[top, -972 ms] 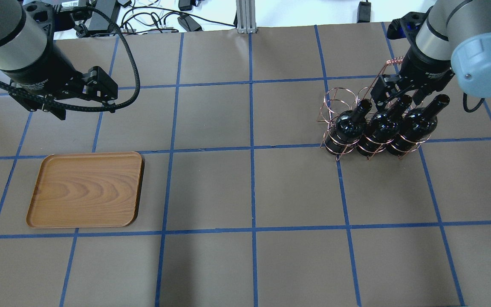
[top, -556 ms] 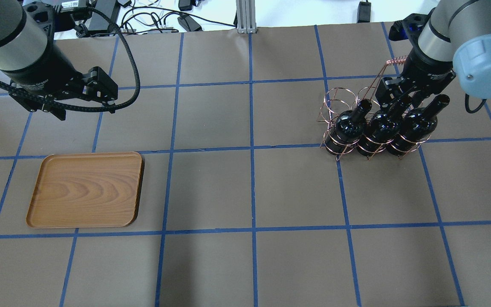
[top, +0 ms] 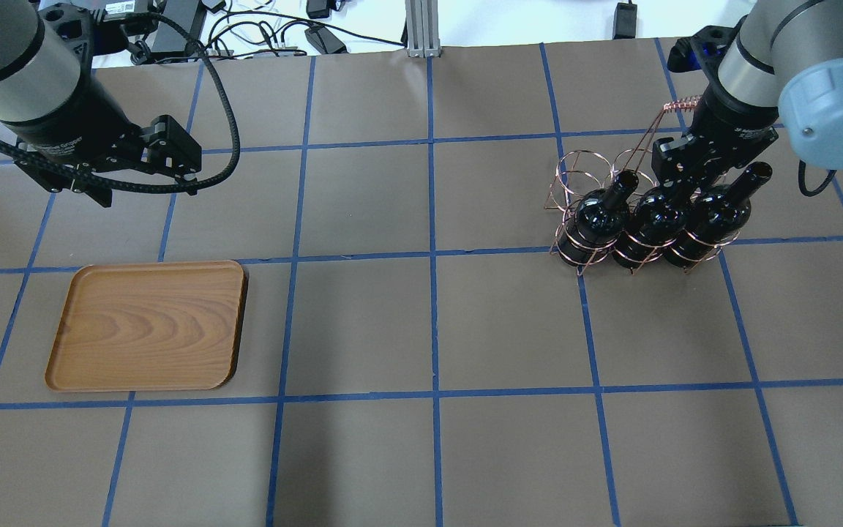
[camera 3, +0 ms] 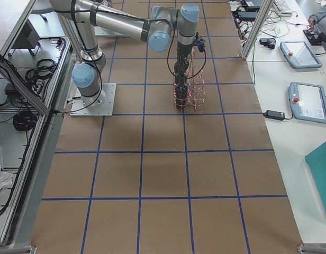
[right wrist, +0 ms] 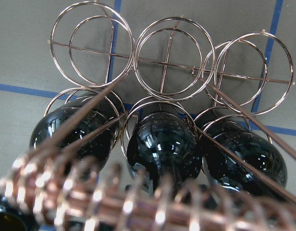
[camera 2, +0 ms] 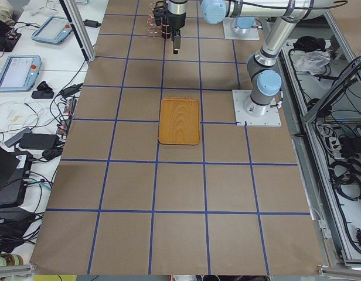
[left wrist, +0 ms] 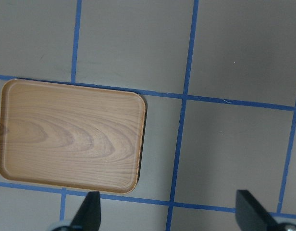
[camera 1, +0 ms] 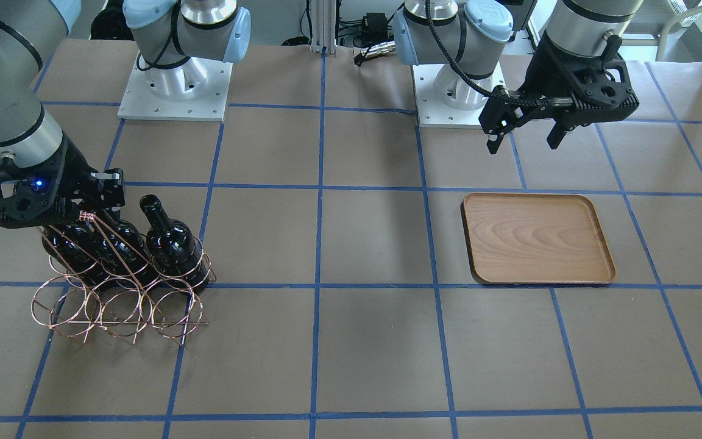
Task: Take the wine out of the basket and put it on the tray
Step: 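Lower the right gripper onto the nearest dark wine bottle in the rack and close, then lift the bottle out of the rack with the right gripper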
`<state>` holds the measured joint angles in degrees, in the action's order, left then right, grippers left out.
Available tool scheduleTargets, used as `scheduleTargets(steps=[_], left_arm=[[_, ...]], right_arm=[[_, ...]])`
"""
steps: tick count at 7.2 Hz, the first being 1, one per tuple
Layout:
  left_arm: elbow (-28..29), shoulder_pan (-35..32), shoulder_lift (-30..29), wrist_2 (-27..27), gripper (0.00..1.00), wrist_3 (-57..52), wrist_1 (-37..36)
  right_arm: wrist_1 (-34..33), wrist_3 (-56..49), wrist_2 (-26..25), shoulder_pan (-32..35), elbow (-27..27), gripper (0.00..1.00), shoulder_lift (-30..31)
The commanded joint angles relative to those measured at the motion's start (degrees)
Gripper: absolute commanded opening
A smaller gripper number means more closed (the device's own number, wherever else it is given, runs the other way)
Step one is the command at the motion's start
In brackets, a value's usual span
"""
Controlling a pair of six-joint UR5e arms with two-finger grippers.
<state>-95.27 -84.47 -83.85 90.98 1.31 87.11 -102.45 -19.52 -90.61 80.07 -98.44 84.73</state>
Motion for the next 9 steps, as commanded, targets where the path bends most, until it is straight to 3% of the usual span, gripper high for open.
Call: scheduleTargets(steps=[1,3,6,9], left_arm=[[0.0,0.0,0.0,0.0,1.0,-0.3,-0.2],[0.0,0.1,0.0,0.1,1.0,-0.3,-0.2],[0.0,0.1,-0.1,0.1,1.0,-0.3,-0.4],[0.0,0.1,-0.1,0.0,1.0,-0.3,-0.5]], right_arm=[[-0.3,0.1,0.0,0.0,0.5,0.21,0.1],[-0.2,0.5,-0.3,0.0,2.5,0.12,1.0],[17.6,0.6,-0.4,0.3,17.9,0.12,2.7],[30.3,9.6,2.8,1.3,19.6,0.08,10.0]])
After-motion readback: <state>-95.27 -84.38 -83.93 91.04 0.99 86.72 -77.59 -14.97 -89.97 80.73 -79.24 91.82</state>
